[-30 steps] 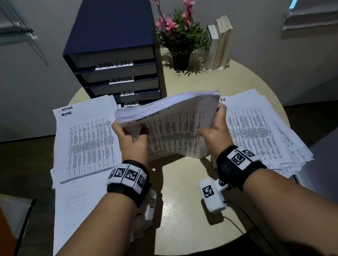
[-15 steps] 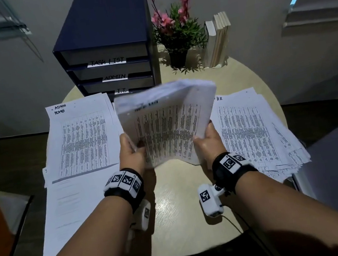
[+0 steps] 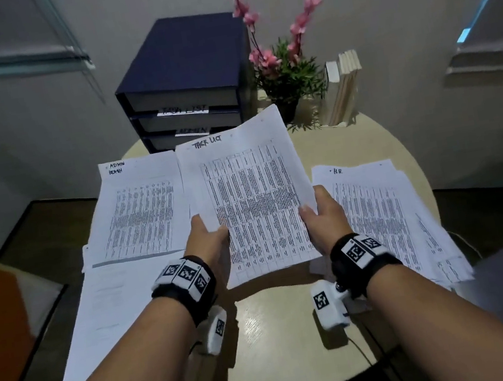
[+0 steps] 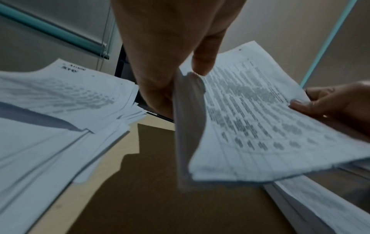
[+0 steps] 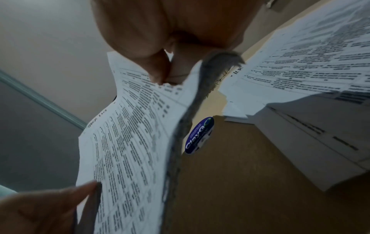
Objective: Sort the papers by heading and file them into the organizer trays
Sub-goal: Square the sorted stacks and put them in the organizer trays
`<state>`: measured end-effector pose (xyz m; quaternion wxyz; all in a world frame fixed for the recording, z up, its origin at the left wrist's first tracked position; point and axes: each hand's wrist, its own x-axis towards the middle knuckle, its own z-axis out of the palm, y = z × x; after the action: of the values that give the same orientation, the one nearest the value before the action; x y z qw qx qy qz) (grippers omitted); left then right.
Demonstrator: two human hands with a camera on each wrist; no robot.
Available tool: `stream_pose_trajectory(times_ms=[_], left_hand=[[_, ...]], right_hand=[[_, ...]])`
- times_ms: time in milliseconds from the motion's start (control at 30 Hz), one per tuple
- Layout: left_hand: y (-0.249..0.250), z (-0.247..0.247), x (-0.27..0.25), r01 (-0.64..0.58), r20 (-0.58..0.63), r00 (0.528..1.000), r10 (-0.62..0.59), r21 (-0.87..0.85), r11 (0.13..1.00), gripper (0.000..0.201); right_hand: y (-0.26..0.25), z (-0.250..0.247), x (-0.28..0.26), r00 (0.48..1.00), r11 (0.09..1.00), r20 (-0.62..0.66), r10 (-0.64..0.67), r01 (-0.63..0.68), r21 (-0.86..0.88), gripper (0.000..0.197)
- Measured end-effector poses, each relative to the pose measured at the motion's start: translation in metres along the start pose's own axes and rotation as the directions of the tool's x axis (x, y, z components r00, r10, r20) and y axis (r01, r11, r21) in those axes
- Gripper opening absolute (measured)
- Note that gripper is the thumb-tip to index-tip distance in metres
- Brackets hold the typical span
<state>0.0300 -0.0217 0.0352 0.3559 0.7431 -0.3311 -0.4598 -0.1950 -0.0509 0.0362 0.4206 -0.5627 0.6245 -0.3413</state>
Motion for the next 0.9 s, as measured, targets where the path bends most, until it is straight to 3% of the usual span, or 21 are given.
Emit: stream_pose_trajectory(times_ms=[100,200,267,433,633,767,900], left_hand=[[-0.004,-0.011,-0.005,-0.060,-0.012,0.998,0.060,0.049,0.997,0.042],[-0.007,-0.029,-0.004,-0.112,-0.055,0.992,0.111,-0.005,0.994,0.036],[-0.005,-0.045,-0.002,-0.140,-0.070,0.988,0.134,-0.089,0.986,0.038],[0.014,-0.100,0.011,-0.134,0.049,0.985,0.163,-0.374,0.918,0.035],[0.048,-0.150,0.049,-0.132,0.076,0.980,0.182,-0.436,0.890,0.078],[0.071,-0.167,0.080,-0.130,0.075,0.977,0.201,-0.538,0.833,0.086],[0.084,-0.169,0.108,-0.181,0.094,0.962,0.256,-0.479,0.859,0.100]], right_hand=[[-0.008,0.002,0.004,0.999,0.999,0.047,-0.010,0.008,0.035,0.019],[-0.021,0.013,0.007,0.994,0.998,0.103,-0.032,0.027,0.052,0.029],[-0.033,0.023,0.009,0.992,0.996,0.114,-0.048,0.039,0.082,0.033],[-0.069,0.051,0.018,0.986,0.979,0.161,-0.053,0.019,0.203,0.033],[-0.097,0.086,0.044,0.978,0.953,0.202,0.055,-0.112,0.282,0.029],[-0.107,0.092,0.058,0.966,0.953,0.240,0.101,-0.163,0.254,0.030],[-0.115,0.094,0.069,0.964,0.948,0.217,0.157,-0.209,0.242,0.033]])
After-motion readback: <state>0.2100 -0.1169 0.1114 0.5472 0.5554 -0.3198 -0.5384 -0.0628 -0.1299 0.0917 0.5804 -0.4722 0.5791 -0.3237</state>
